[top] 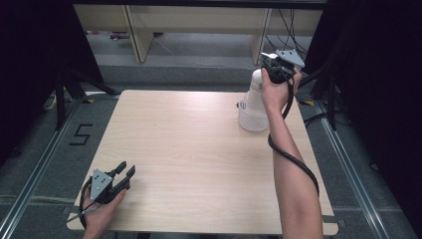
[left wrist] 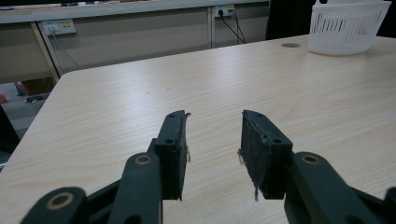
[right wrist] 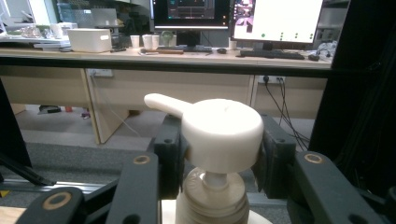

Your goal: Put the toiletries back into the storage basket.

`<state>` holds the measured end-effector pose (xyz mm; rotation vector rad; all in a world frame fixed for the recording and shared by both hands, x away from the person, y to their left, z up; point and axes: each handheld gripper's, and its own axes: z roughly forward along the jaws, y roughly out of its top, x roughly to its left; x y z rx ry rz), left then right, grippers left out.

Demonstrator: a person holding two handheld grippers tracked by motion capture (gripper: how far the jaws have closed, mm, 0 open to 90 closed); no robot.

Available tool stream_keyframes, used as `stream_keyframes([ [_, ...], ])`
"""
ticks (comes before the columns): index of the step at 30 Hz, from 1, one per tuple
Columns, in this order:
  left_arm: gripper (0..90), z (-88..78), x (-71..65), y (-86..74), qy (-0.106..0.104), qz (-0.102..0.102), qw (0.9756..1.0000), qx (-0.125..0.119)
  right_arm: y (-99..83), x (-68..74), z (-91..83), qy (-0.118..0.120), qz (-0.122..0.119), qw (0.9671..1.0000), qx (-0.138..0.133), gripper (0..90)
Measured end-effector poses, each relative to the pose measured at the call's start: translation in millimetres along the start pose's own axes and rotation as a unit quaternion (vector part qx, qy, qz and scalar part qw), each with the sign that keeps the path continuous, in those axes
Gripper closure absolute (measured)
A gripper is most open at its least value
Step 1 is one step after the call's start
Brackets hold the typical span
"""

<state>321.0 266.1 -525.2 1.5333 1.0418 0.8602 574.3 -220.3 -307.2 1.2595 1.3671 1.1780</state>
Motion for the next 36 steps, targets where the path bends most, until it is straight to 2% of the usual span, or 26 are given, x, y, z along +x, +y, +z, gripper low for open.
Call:
stream_keyframes([
  [3, 60.1, 0.5, -0.6, -0.4, 0.001, -0.006, 1.0000, -0.001, -0.7, -1.3, 0.2, 0.000, 0.000, 1.0000, -0.002, 59.7],
  [5, 60.2, 0.4, -0.3, -0.2, 0.000, -0.003, 1.0000, -0.001, -1.5, -1.2, -0.4, -0.001, 0.005, 1.0000, 0.002, 59.7],
  [8, 60.1, -0.5, 0.1, 0.2, -0.001, 0.000, 1.0000, 0.003, -3.3, -2.2, 0.6, 0.000, -0.001, 1.0000, 0.001, 59.8],
  [10, 60.1, 0.5, -0.6, -0.4, 0.001, -0.006, 1.0000, -0.001, -5.1, -2.8, 1.0, -0.001, -0.001, 1.0000, 0.005, 59.7],
  [14, 60.1, -0.4, -0.1, 0.2, -0.001, 0.002, 1.0000, 0.002, -8.3, -3.5, 2.1, -0.001, 0.001, 1.0000, 0.008, 59.7],
  [15, 60.1, 0.7, -0.9, -0.5, 0.001, -0.006, 1.0000, -0.001, -8.7, -3.7, 2.4, 0.000, 0.000, 1.0000, 0.008, 59.7],
  [17, 60.1, -0.5, 0.1, 0.2, -0.001, 0.001, 1.0000, 0.002, -9.7, -3.7, 2.7, -0.003, -0.001, 1.0000, 0.009, 59.7],
  [20, 60.1, -0.5, 0.0, 0.2, -0.001, 0.001, 1.0000, 0.002, -10.2, -3.3, 3.4, -0.001, -0.003, 1.0000, 0.009, 59.7],
  [22, 60.1, 0.6, -0.7, -0.4, 0.001, -0.005, 1.0000, -0.002, -10.2, -1.5, 2.8, 0.000, 0.006, 0.9999, 0.015, 59.7],
  [23, 60.1, -0.3, 0.1, 0.2, -0.001, 0.001, 1.0000, 0.002, -10.5, -2.1, 3.2, 0.000, -0.001, 0.9999, 0.013, 59.7],
  [25, 60.1, 0.5, -0.3, -0.3, -0.001, -0.004, 1.0000, -0.001, -11.4, -2.1, 4.0, 0.000, -0.007, 0.9999, 0.009, 59.7],
  [27, 60.1, -0.5, 0.2, 0.1, -0.002, 0.000, 1.0000, 0.002, -12.2, -0.6, 4.3, 0.001, -0.002, 0.9999, 0.014, 59.7],
  [29, 60.0, 0.7, -0.4, -0.5, 0.001, -0.005, 1.0000, -0.003, -14.0, -1.0, 5.4, 0.000, -0.007, 0.9998, 0.016, 59.7],
  [30, 60.0, 0.6, -0.4, -0.5, 0.000, -0.005, 1.0000, -0.003, -14.8, -0.1, 5.9, 0.000, 0.000, 0.9999, 0.016, 59.7],
  [32, 60.0, 0.4, -0.3, -0.4, -0.001, -0.004, 1.0000, -0.002, -15.7, -0.4, 6.2, 0.000, -0.003, 0.9999, 0.017, 59.7],
  [33, 60.0, 0.2, 0.2, -0.1, -0.002, -0.001, 1.0000, -0.001, -16.5, 0.9, 5.9, 0.000, 0.006, 0.9998, 0.021, 59.7],
  [34, 60.0, -0.5, 0.3, 0.2, -0.002, 0.000, 1.0000, 0.003, -17.2, -0.6, 6.8, 0.002, -0.005, 0.9998, 0.018, 59.7],
  [36, 60.0, -0.5, 0.2, 0.2, -0.002, 0.001, 1.0000, 0.003, -19.0, 0.2, 7.3, 0.000, -0.001, 0.9998, 0.019, 59.7],
])
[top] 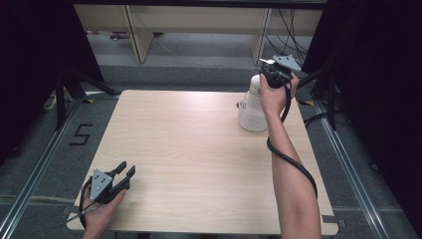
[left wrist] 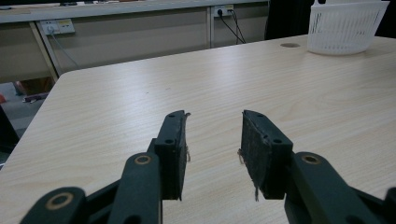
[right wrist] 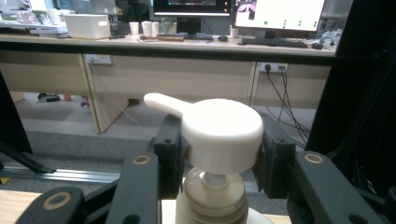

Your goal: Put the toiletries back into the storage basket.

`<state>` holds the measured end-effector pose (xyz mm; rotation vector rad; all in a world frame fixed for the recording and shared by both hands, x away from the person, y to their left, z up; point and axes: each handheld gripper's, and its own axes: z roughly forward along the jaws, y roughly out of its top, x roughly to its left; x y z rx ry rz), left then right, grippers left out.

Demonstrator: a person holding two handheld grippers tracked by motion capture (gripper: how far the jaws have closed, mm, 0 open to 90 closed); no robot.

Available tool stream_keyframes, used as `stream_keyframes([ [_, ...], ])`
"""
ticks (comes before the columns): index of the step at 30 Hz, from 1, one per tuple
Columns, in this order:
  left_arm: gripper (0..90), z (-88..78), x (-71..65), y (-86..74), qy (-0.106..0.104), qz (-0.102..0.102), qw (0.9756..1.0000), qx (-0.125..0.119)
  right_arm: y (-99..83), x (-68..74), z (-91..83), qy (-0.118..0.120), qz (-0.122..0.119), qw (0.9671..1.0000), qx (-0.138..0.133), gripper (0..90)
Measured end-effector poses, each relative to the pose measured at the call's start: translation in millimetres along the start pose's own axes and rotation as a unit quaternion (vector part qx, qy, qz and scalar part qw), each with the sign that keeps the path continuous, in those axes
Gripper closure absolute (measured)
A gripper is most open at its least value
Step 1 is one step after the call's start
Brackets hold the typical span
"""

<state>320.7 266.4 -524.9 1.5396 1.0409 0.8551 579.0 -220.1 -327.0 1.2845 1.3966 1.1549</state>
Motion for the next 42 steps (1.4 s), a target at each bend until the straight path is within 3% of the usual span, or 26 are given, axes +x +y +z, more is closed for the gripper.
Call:
stream_keyframes([
  [6, 60.0, 1.2, -0.7, -0.7, 0.002, -0.005, 1.0000, -0.006, -7.2, 1.7, 2.1, 0.001, 0.001, 0.9999, 0.012, 59.7],
  [7, 60.0, 1.3, -0.9, -0.8, 0.002, -0.006, 1.0000, -0.006, -8.7, 0.2, 3.8, 0.003, -0.009, 0.9999, 0.010, 59.7],
  [17, 60.0, 0.3, -0.5, -0.1, 0.000, 0.001, 1.0000, -0.002, -15.4, 2.7, 5.8, 0.005, -0.005, 0.9998, 0.020, 59.7],
  [21, 59.9, 0.6, -0.3, -0.2, -0.001, 0.001, 1.0000, -0.002, -16.1, 3.1, 7.4, 0.010, -0.016, 0.9996, 0.023, 59.7],
  [22, 59.9, 1.1, -0.8, -0.6, 0.000, -0.004, 1.0000, -0.004, -16.6, 4.8, 7.0, 0.010, -0.002, 0.9996, 0.025, 59.7],
  [25, 59.9, 1.6, -1.1, -0.9, 0.003, -0.005, 0.9999, -0.008, -18.0, 3.9, 8.2, 0.009, -0.017, 0.9995, 0.025, 59.7],
  [36, 59.9, 0.3, -0.6, -0.1, 0.000, 0.001, 1.0000, -0.001, -25.3, 5.2, 9.6, 0.010, -0.007, 0.9990, 0.043, 59.6],
  [42, 59.8, 0.3, -0.6, -0.1, 0.000, 0.001, 1.0000, -0.001, -25.9, 4.8, 9.9, 0.008, -0.008, 0.9992, 0.039, 59.6],
])
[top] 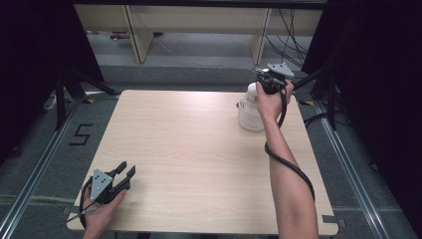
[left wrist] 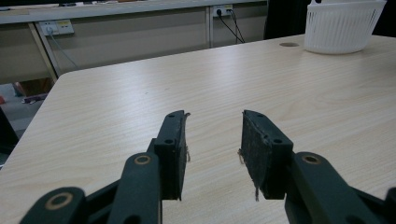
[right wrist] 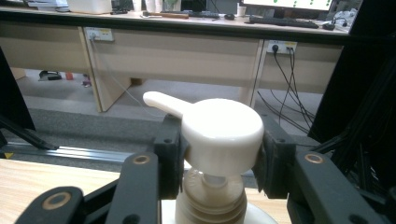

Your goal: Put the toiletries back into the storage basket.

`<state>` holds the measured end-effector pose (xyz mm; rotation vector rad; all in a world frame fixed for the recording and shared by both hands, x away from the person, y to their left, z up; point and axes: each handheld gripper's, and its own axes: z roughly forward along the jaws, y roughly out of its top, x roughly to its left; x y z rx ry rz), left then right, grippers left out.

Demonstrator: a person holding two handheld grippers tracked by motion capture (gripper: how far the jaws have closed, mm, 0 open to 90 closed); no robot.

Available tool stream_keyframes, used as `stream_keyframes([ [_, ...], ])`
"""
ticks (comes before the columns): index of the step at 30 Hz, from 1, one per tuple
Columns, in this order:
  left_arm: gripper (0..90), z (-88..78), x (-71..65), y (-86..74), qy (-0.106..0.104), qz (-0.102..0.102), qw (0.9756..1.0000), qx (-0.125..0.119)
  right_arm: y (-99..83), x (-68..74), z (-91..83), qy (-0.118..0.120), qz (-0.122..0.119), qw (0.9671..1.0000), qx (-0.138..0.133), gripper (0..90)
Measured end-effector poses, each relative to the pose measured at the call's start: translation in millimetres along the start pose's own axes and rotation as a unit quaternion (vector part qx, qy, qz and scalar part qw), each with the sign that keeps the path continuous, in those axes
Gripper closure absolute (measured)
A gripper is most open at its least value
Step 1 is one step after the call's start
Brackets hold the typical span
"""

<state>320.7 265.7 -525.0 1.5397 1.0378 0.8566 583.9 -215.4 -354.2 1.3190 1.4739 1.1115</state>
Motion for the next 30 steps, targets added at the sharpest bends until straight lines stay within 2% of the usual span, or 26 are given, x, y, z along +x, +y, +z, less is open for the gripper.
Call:
stream_keyframes([
  [6, 59.8, 0.2, -0.1, -0.2, 0.000, 0.000, 1.0000, -0.002, -1.0, -0.2, -0.4, 0.000, -0.006, 1.0000, -0.002, 59.3],
  [8, 59.8, 0.2, -0.3, -0.1, 0.000, 0.002, 1.0000, -0.001, -0.8, -0.7, -0.9, -0.002, 0.001, 1.0000, 0.001, 59.2],
  [16, 59.7, 0.6, -0.8, -0.2, -0.002, 0.003, 1.0000, -0.002, 1.1, -3.7, -3.2, 0.002, -0.018, 0.9998, 0.004, 55.3],
  [19, 59.6, 0.8, -0.8, -0.1, -0.002, 0.003, 1.0000, -0.002, 0.7, -2.7, -3.6, 0.001, -0.008, 0.9999, 0.008, 50.1],
  [25, 59.6, 0.5, -0.7, -0.1, -0.003, 0.002, 1.0000, -0.001, -2.1, -3.1, -3.1, 0.000, -0.012, 0.9999, 0.009, 38.5],
  [26, 59.6, 0.5, -0.7, -0.1, -0.002, 0.002, 1.0000, -0.001, -2.0, -1.8, -3.9, -0.003, -0.006, 0.9999, 0.010, 36.7],
  [28, 59.6, 0.8, -0.7, -0.1, -0.003, 0.003, 1.0000, -0.002, -1.7, -2.1, -4.2, -0.004, -0.019, 0.9998, 0.009, 34.0],
  [30, 59.6, 1.0, -0.9, -0.2, -0.003, 0.002, 1.0000, -0.002, -1.2, -1.8, -4.5, -0.006, -0.020, 0.9997, 0.010, 31.2],
])
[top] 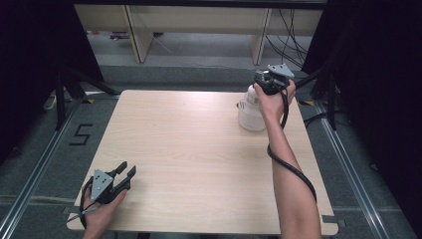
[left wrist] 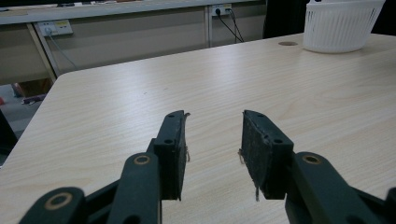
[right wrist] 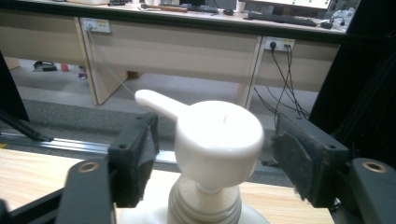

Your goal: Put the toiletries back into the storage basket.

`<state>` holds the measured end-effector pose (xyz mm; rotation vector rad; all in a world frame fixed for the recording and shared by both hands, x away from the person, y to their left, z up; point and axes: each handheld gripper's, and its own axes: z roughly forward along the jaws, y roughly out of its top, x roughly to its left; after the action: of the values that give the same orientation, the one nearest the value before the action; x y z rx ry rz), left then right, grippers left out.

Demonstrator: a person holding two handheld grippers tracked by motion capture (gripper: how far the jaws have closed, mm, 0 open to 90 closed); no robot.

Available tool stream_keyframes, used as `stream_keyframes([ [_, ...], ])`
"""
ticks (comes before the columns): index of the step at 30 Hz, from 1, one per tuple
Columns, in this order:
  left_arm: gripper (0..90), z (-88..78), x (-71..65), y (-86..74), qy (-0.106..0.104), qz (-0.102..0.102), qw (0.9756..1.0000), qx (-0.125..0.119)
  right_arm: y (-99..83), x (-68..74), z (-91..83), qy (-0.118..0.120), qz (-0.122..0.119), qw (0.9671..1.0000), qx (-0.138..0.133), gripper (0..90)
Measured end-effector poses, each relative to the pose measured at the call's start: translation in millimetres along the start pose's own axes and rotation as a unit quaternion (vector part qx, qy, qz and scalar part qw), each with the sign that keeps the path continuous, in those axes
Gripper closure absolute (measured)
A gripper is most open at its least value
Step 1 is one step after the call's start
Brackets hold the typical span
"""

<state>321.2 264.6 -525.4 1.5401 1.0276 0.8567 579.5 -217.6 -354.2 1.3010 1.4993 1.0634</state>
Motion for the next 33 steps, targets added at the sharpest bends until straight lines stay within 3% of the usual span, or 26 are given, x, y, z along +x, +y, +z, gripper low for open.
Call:
stream_keyframes([
  [3, 59.6, 0.1, 0.0, 0.0, 0.000, 0.000, 1.0000, 0.000, 1.5, 0.6, -2.8, 0.002, 0.005, 1.0000, 0.003, 28.1],
  [4, 59.5, 0.0, -0.1, 0.0, 0.000, 0.001, 1.0000, 0.001, 1.7, -1.0, -2.8, 0.002, -0.006, 1.0000, 0.000, 27.4],
  [5, 59.5, -0.1, -0.1, 0.1, 0.000, 0.002, 1.0000, 0.001, 2.0, 0.4, -4.3, 0.003, 0.006, 1.0000, 0.003, 26.7],
  [9, 59.5, 0.2, -0.1, 0.0, -0.001, 0.002, 1.0000, 0.000, 1.7, -1.1, -8.3, 0.004, 0.006, 1.0000, 0.000, 25.7],
  [10, 59.5, 0.3, -0.1, -0.1, -0.001, 0.001, 1.0000, 0.000, 1.7, -0.1, -10.2, 0.006, 0.015, 0.9998, 0.007, 25.5],
  [11, 59.5, -0.2, 0.0, 0.2, 0.000, 0.002, 1.0000, 0.003, 1.3, -1.7, -10.4, 0.008, 0.003, 1.0000, 0.003, 25.2],
  [14, 59.5, -0.6, 0.2, 0.3, 0.002, 0.000, 1.0000, 0.006, 0.7, -0.3, -15.0, 0.008, 0.014, 0.9999, 0.004, 24.9],
  [16, 59.4, -0.5, 0.0, 0.3, 0.002, 0.000, 1.0000, 0.006, 0.8, -2.2, -17.6, 0.012, 0.002, 0.9999, 0.003, 25.0],
  [27, 58.8, -0.7, 0.1, 0.4, 0.003, 0.000, 1.0000, 0.007, -6.4, -2.5, -35.2, 0.018, 0.007, 0.9997, 0.013, 25.0],
  [28, 58.7, -0.6, 0.1, 0.4, 0.003, 0.000, 1.0000, 0.006, -7.1, -1.2, -38.1, 0.019, 0.017, 0.9995, 0.019, 25.0],
  [33, 57.4, 0.4, 0.2, 0.0, 0.003, -0.001, 1.0000, 0.001, -11.6, -1.4, -48.1, 0.033, 0.008, 0.9992, 0.020, 25.1],
])
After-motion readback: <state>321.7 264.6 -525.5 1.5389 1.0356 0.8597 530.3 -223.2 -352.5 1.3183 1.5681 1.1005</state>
